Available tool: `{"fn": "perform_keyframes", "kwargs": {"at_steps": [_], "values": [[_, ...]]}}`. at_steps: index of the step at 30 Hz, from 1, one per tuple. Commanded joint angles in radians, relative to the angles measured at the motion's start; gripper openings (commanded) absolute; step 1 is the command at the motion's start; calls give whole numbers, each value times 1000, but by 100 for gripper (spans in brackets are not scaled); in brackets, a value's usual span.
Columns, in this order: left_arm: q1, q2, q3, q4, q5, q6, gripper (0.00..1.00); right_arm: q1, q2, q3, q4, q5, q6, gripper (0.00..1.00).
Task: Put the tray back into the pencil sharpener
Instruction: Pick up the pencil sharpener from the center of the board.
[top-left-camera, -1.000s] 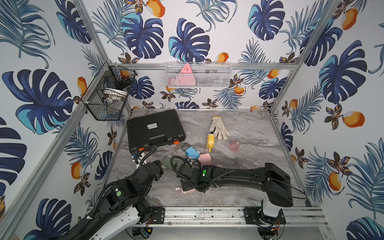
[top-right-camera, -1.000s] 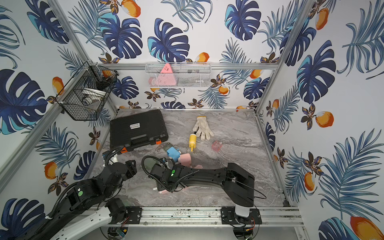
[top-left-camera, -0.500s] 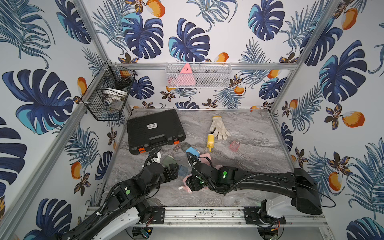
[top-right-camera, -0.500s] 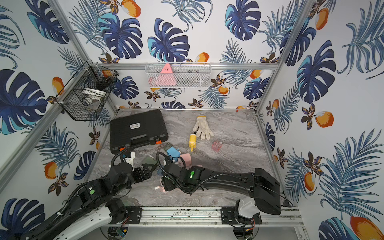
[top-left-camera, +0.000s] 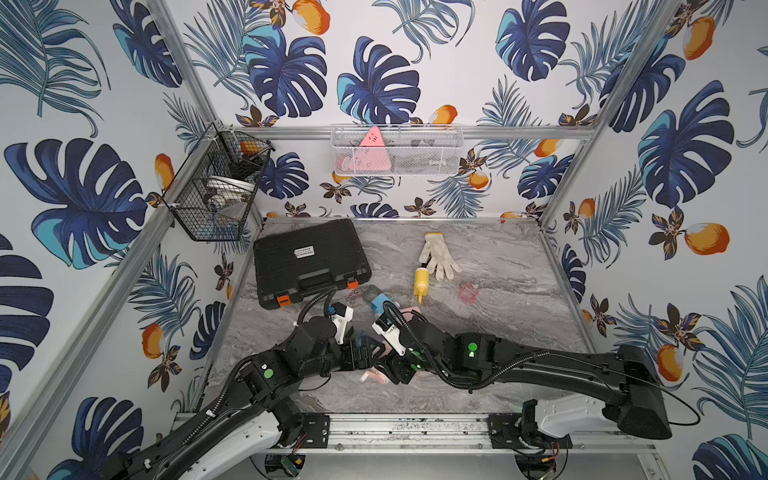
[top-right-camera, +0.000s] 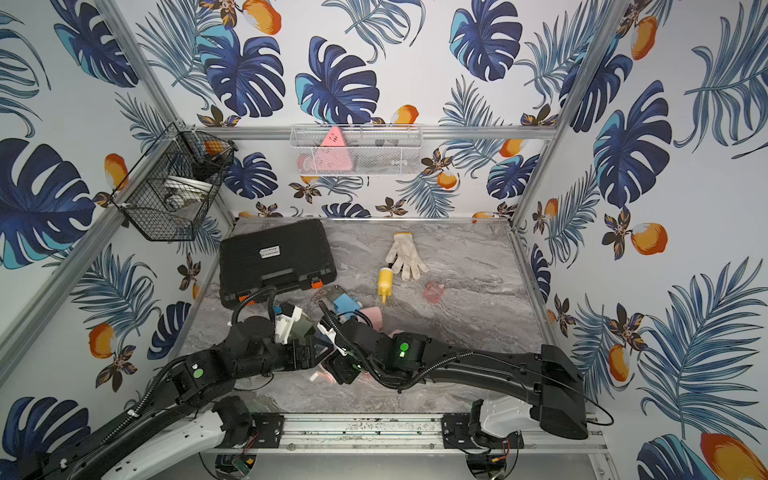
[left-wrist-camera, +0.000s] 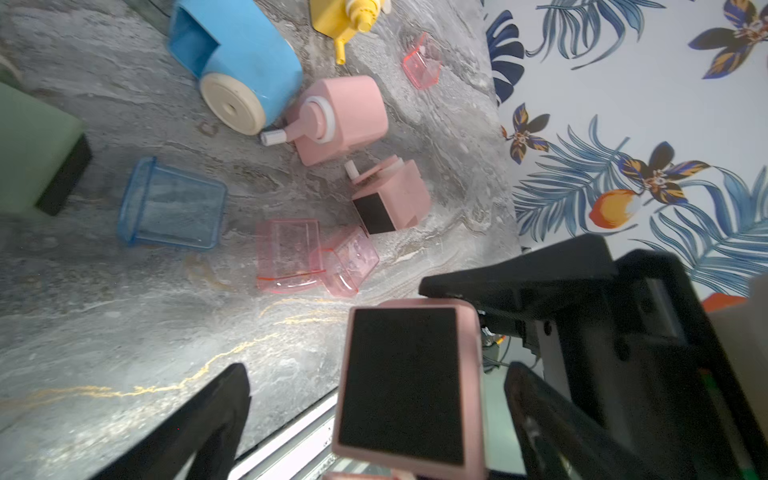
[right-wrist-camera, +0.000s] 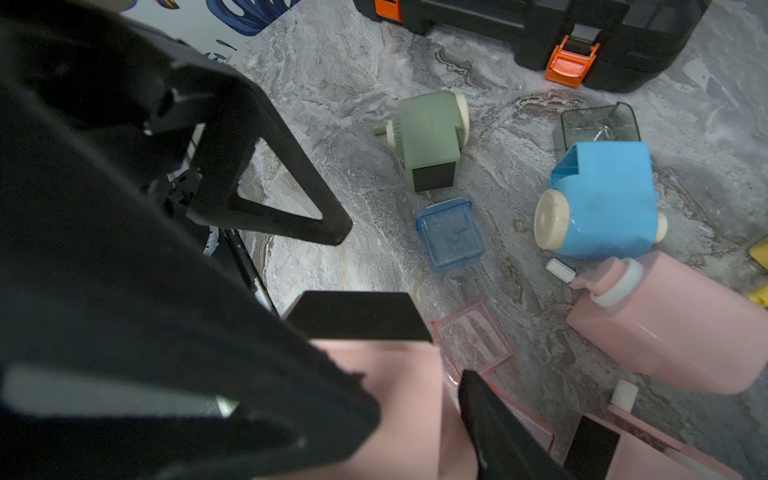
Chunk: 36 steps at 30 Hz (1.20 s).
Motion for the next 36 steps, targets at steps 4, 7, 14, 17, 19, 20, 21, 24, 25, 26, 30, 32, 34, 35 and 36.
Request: {"fn": "perform_keyframes", "kwargs": {"at_steps": [4, 7, 14, 17, 19, 20, 21, 24, 25, 26, 30, 32, 34, 35, 36], "values": [[2, 15, 5, 53, 110, 4, 96, 0, -28, 8, 60, -14, -96, 54], [2, 18, 3, 64, 135, -7, 92, 1, -33, 14, 62, 4, -117, 54], [2, -5, -9, 73, 174, -41, 83, 1, -51, 5, 102, 1, -172, 55], [2, -13, -11, 81, 192, -54, 79, 0, -44, 12, 111, 9, -201, 54], [2, -11, -15, 97, 207, -67, 78, 2, -32, 22, 115, 4, -223, 54], [2, -9, -16, 104, 214, -70, 77, 2, -26, 27, 116, 2, -233, 54], [2, -6, -15, 108, 216, -71, 76, 2, -21, 32, 118, 1, -241, 54], [2, -3, -14, 112, 220, -74, 72, 2, -10, 37, 132, 8, -261, 54], [2, -1, -13, 115, 223, -75, 71, 2, -6, 38, 135, 13, -268, 54], [2, 0, -13, 115, 225, -77, 70, 2, -3, 40, 137, 16, -273, 54], [2, 0, -19, 119, 227, -83, 66, 2, 2, 40, 154, 15, -288, 54], [2, -3, -23, 132, 228, -90, 63, 2, 5, 38, 161, 11, -292, 55], [2, -6, -24, 142, 231, -95, 58, 2, 7, 35, 167, 13, -295, 55], [2, -6, -23, 144, 231, -96, 56, 2, 8, 34, 171, 14, -296, 55], [2, -7, -21, 143, 230, -98, 55, 2, 9, 32, 172, 14, -296, 56]]}}
